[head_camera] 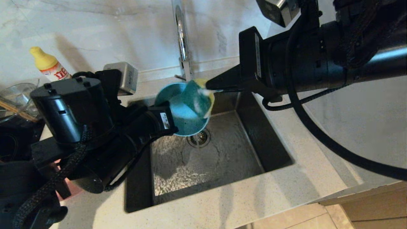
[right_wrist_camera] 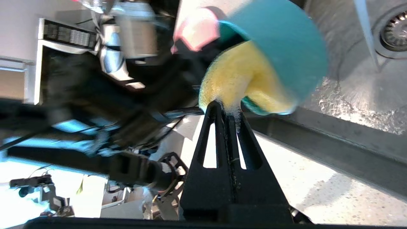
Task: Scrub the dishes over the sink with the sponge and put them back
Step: Wipe the bowl, then rinse the bowl
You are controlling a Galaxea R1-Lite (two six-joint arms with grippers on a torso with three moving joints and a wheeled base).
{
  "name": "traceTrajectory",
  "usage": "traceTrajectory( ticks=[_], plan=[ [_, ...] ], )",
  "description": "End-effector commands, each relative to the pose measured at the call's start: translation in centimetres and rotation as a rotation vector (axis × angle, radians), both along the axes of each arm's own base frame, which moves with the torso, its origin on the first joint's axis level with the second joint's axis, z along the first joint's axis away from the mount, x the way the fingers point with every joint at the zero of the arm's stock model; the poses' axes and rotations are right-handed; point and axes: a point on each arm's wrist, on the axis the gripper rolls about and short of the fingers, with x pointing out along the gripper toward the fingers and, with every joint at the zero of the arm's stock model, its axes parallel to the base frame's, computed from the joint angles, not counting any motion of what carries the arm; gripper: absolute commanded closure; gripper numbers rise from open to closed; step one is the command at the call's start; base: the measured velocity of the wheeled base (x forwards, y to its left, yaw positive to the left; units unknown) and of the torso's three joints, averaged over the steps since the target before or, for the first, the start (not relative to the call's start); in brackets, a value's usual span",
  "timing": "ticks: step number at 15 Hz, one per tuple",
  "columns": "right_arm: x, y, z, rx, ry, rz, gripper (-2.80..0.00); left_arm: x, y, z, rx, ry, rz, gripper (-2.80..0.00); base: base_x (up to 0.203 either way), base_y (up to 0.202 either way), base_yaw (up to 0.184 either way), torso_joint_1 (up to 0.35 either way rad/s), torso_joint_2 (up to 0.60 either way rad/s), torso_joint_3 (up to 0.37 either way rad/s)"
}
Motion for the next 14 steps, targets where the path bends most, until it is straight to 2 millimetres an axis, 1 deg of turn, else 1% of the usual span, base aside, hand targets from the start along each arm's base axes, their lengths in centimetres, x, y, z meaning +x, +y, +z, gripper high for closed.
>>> traceTrajectory(
  ticks=[1,3,4,7,9,10,12,14],
  plan=[
    [-1.4,-1.3,1.1,0.03,-0.019,0.018,0.0,1.0,-0.6,-1.1,0.021,0.027,0.01,0.0,0.0,0.0,0.0,0.0,0.0,0.0],
    [-2.2,-2.2,1.6,0.043,-0.03,0.02,0.0,1.6,-1.0,-1.1,0.022,0.028,0.016,0.0,0.0,0.0,0.0,0.0,0.0,0.0],
    [-2.6,-2.7,1.8,0.047,-0.031,0.02,0.0,1.7,-1.0,-1.4,0.029,0.036,0.027,0.0,0.0,0.0,0.0,0.0,0.0,0.0],
    [-3.3,-3.6,1.8,0.048,-0.033,0.019,0.0,1.6,-0.9,-2.7,0.059,0.073,0.043,0.0,0.0,0.0,0.0,0.0,0.0,0.0],
    [-3.6,-4.1,1.5,0.039,-0.027,0.017,0.0,1.2,-0.5,-3.8,0.074,0.11,0.046,0.0,0.0,0.0,0.0,0.0,0.0,0.0],
    [-3.7,-4.3,1.1,0.024,-0.024,0.014,0.0,0.9,-0.1,-4.6,0.09,0.135,0.051,0.0,0.0,0.0,0.0,0.0,0.0,0.0],
    [-4.2,-5.0,0.9,0.011,-0.037,0.014,0.0,0.5,1.3,-5.1,0.118,0.178,0.08,0.0,0.0,0.0,0.0,0.0,0.0,0.0],
    [-4.3,-5.3,0.7,0.003,-0.033,0.007,0.0,0.0,2.7,-6.0,0.168,0.287,0.113,0.0,0.0,0.0,0.0,0.0,0.0,0.0]
  ],
)
